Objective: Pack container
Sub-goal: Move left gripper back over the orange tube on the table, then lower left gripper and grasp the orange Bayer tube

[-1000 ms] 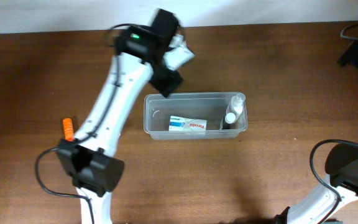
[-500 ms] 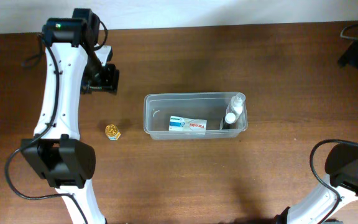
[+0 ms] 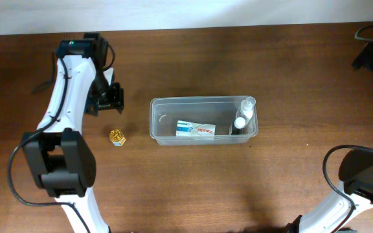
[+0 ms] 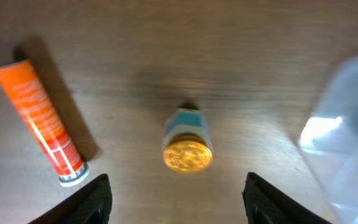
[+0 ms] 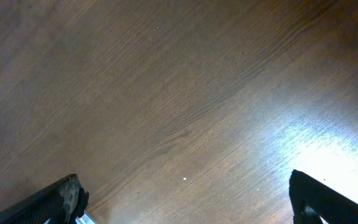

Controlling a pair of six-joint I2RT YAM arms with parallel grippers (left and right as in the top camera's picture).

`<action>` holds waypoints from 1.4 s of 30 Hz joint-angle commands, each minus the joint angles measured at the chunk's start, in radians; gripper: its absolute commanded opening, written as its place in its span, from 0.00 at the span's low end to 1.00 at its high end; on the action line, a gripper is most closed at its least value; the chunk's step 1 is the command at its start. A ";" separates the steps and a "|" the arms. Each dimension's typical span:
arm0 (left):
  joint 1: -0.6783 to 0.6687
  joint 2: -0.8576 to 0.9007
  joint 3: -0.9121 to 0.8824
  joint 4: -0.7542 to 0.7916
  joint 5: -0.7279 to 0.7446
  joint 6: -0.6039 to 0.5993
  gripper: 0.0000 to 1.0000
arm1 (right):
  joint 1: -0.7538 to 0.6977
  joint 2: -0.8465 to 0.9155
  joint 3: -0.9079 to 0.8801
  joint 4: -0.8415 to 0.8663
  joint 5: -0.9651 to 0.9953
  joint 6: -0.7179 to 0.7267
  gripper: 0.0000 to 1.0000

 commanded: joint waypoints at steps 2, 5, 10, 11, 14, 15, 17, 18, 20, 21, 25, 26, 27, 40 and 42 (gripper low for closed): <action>0.067 -0.100 -0.150 0.069 -0.090 -0.095 0.69 | -0.003 -0.020 0.015 0.000 0.009 0.001 0.98; 0.102 -0.138 -0.254 0.135 -0.091 -0.115 0.70 | -0.003 -0.020 0.015 0.000 0.009 0.001 0.98; 0.167 -0.193 -0.438 0.274 -0.082 -0.122 0.73 | -0.003 -0.020 0.015 0.000 0.008 0.001 0.98; 0.180 -0.194 -0.457 0.292 -0.071 -0.122 0.73 | -0.003 -0.020 0.015 0.000 0.009 0.001 0.98; 0.222 -0.194 -0.523 0.371 -0.035 -0.138 0.73 | -0.003 -0.020 0.015 0.000 0.009 0.001 0.98; 0.229 -0.194 -0.537 0.386 -0.035 -0.149 0.73 | -0.003 -0.020 0.015 0.000 0.009 0.001 0.98; 0.248 -0.194 -0.569 0.423 -0.035 -0.168 0.72 | -0.003 -0.020 0.015 0.000 0.008 0.001 0.99; 0.256 -0.194 -0.578 0.434 -0.035 -0.175 0.72 | -0.003 -0.020 0.015 0.000 0.009 0.001 0.98; 0.272 -0.194 -0.590 0.455 -0.035 -0.175 0.73 | -0.003 -0.020 0.015 0.000 0.009 0.001 0.98; 0.280 -0.194 -0.591 0.458 -0.035 -0.175 0.72 | -0.003 -0.020 0.015 0.000 0.009 0.001 0.98; 0.306 -0.194 -0.591 0.469 -0.046 -0.174 0.73 | -0.003 -0.020 0.015 0.000 0.009 0.001 0.98; 0.311 -0.194 -0.591 0.469 -0.055 -0.174 0.73 | -0.003 -0.020 0.015 0.000 0.008 0.001 0.98; 0.315 -0.194 -0.591 0.469 -0.059 -0.172 0.73 | -0.003 -0.020 0.015 0.000 0.009 0.001 0.99; 0.332 -0.192 -0.637 0.550 -0.058 -0.037 0.77 | -0.003 -0.020 0.015 0.000 0.009 0.001 0.98; 0.332 -0.192 -0.654 0.572 -0.058 -0.037 0.76 | -0.003 -0.020 0.015 0.000 0.009 0.001 0.98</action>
